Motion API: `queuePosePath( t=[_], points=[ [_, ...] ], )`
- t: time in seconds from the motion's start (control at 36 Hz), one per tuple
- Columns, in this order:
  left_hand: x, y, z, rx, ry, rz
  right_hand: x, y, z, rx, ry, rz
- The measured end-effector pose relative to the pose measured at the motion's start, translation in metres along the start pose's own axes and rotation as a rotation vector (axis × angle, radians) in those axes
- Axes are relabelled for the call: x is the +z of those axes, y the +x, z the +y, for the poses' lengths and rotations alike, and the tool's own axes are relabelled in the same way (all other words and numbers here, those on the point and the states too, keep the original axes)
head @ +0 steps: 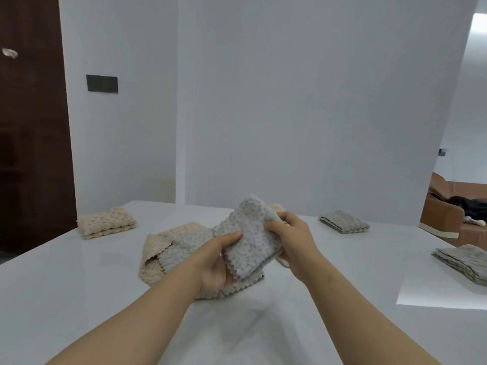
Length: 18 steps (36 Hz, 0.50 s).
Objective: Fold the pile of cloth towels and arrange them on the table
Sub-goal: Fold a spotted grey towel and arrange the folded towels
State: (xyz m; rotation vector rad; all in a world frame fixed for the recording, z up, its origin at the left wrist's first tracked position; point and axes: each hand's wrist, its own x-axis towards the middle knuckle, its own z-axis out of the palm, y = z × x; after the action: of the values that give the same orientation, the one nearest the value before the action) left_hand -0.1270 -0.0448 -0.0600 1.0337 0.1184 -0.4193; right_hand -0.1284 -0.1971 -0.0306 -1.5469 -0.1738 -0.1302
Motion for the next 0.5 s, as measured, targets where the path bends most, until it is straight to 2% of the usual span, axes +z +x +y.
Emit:
queuePosePath(
  t=[0.06, 0.11, 0.19, 0.28, 0.42, 0.5],
  points=[
    [0.001, 0.007, 0.006, 0.15, 0.101, 0.176, 0.0, 0.003, 0.007, 0.036, -0.016, 0.005],
    [-0.008, 0.018, 0.011, 0.296, 0.317, 0.36, 0.002, 0.008, 0.016, 0.081, -0.071, 0.006],
    [-0.023, 0.031, 0.016, 0.426, 0.667, 0.414, 0.006, 0.019, 0.031, 0.122, -0.163, -0.026],
    [-0.035, 0.046, 0.025, 0.469, 0.834, 0.426, 0.013, 0.035, 0.04, 0.112, -0.227, -0.038],
    [-0.053, 0.075, 0.051, 0.374, 0.865, 0.438, 0.029, 0.075, 0.054, 0.094, -0.27, -0.059],
    [-0.062, 0.086, 0.073, 0.238, 0.894, 0.341, 0.037, 0.106, 0.061, 0.077, -0.309, -0.062]
  ],
)
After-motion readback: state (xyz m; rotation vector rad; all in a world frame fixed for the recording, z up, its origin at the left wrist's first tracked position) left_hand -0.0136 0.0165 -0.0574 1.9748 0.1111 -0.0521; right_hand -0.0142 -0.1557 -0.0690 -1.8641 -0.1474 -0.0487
